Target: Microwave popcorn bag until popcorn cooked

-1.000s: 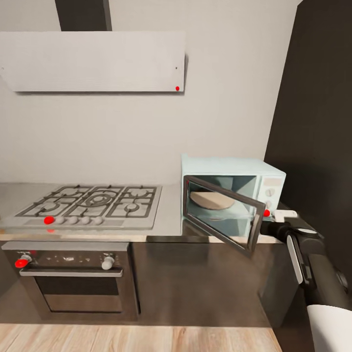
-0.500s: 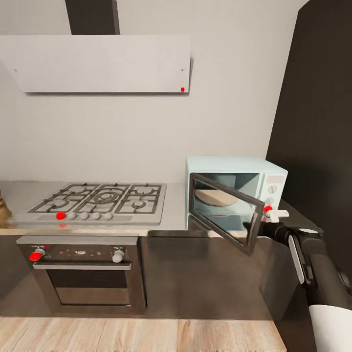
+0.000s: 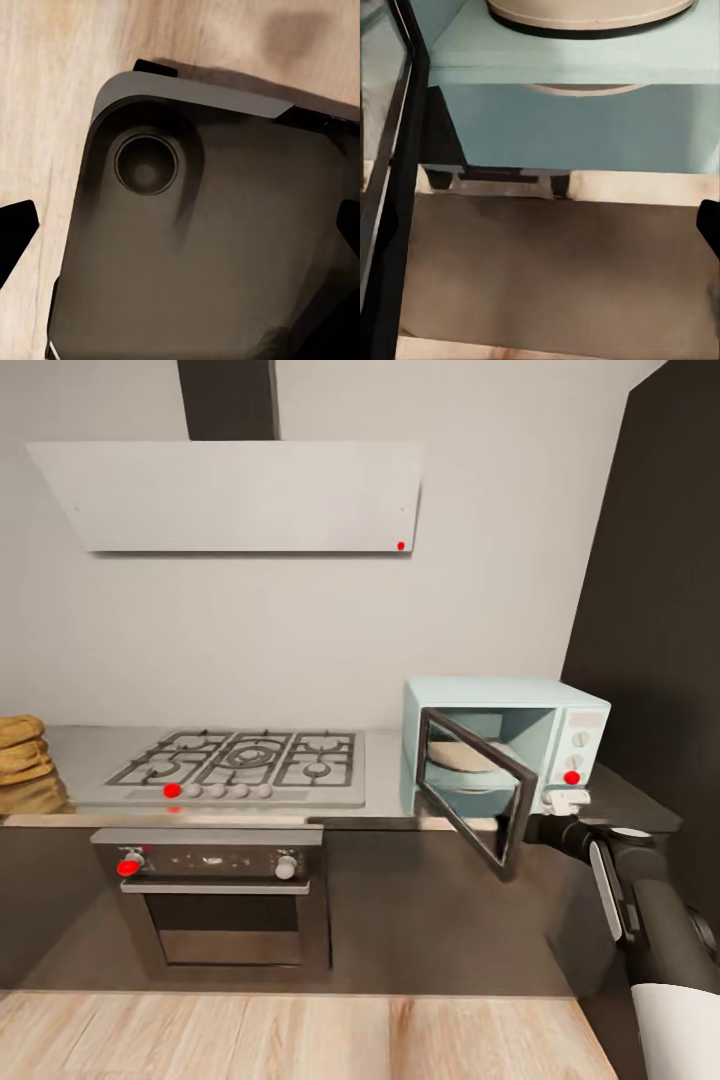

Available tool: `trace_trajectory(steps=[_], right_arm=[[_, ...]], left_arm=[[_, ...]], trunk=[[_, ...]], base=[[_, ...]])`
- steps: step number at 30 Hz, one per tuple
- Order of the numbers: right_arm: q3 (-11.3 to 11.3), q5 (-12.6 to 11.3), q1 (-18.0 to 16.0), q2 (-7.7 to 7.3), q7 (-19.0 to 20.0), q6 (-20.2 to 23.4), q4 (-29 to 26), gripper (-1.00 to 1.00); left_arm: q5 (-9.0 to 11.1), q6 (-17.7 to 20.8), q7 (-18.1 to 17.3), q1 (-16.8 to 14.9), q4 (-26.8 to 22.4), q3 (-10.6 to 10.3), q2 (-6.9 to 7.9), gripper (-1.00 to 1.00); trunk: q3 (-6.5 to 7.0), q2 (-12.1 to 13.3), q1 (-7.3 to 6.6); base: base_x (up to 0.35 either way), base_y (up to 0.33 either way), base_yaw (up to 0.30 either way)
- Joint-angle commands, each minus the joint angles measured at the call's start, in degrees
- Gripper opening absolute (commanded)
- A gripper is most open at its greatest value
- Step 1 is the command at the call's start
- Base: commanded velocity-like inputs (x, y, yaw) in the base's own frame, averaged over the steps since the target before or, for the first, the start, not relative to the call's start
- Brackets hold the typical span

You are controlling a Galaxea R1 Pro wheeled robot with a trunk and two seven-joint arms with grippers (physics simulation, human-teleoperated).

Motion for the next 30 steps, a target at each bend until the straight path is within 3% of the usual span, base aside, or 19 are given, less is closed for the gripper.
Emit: trace_trajectory(steps=[1, 10, 15, 20, 21, 23, 25, 27, 28, 30], right_arm=[[-0.09, 0.40, -0.05, 0.04, 0.58, 0.25, -0.05, 1.00], [-0.19, 0.32, -0.05, -0.43, 0.84, 0.33, -0.22, 1.00], [-0.46, 0.03, -0.05, -2.64, 1.18, 0.50, -0.18, 1.00], [-2.95, -0.03, -0.05, -3.01, 0.92, 0.38, -0.05, 1.00], [-3.77, -0.01, -0.05, -3.00, 0.70, 0.26, 0.02, 1.00], [-9.07, 0.95, -0.05, -3.09, -0.10, -0.06, 0.08, 1.00], [-14.34, 5.41, -0.05, -4.05, -0.38, -0.26, 0.04, 1.00], [-16.54, 8.40, -0.05, -4.63, -0.39, -0.37, 0.05, 1.00], [-19.51, 11.21, -0.05, -5.15, -0.34, -0.53, 0.14, 1.00], [-21.90, 13.79, -0.05, -5.34, -0.31, -0.64, 0.46, 1.00]], left_arm=[[0.25, -0.09, 0.00, 0.01, -0.05, 0.06, -0.01, 1.00], [0.24, -0.09, 0.01, 0.01, -0.05, 0.06, -0.10, 1.00], [0.23, -0.09, 0.02, 0.01, -0.05, 0.06, -0.10, 1.00], [0.23, -0.09, 0.01, 0.01, -0.05, 0.06, -0.05, 1.00], [0.23, -0.09, 0.03, 0.01, -0.05, 0.06, -0.05, 1.00], [0.23, -0.09, 0.05, 0.01, -0.05, 0.06, -0.07, 1.00], [0.26, -0.09, 0.06, 0.01, -0.05, 0.06, -0.06, 1.00], [0.30, -0.09, 0.07, 0.01, -0.05, 0.06, -0.07, 1.00], [0.31, -0.09, 0.07, 0.01, -0.05, 0.06, -0.06, 1.00], [0.32, -0.09, 0.07, 0.01, -0.05, 0.06, -0.03, 1.00]], trunk=[[-0.05, -0.03, 0.00], [-0.05, -0.03, 0.00], [-0.05, -0.03, 0.00], [-0.05, -0.03, 0.00], [-0.05, -0.03, 0.00], [-0.05, -0.03, 0.00], [-0.05, -0.03, 0.00], [-0.05, -0.03, 0.00], [-0.05, -0.03, 0.00], [-0.05, -0.03, 0.00]], base=[[-0.001, 0.321, 0.000], [0.000, 0.322, 0.000], [0.000, 0.302, 0.000], [0.000, 0.116, 0.000], [0.000, 0.021, 0.000], [0.000, 0.007, 0.000], [0.000, 0.001, 0.000], [0.000, 0.000, 0.000], [0.000, 0.000, 0.000], [0.000, 0.000, 0.000]])
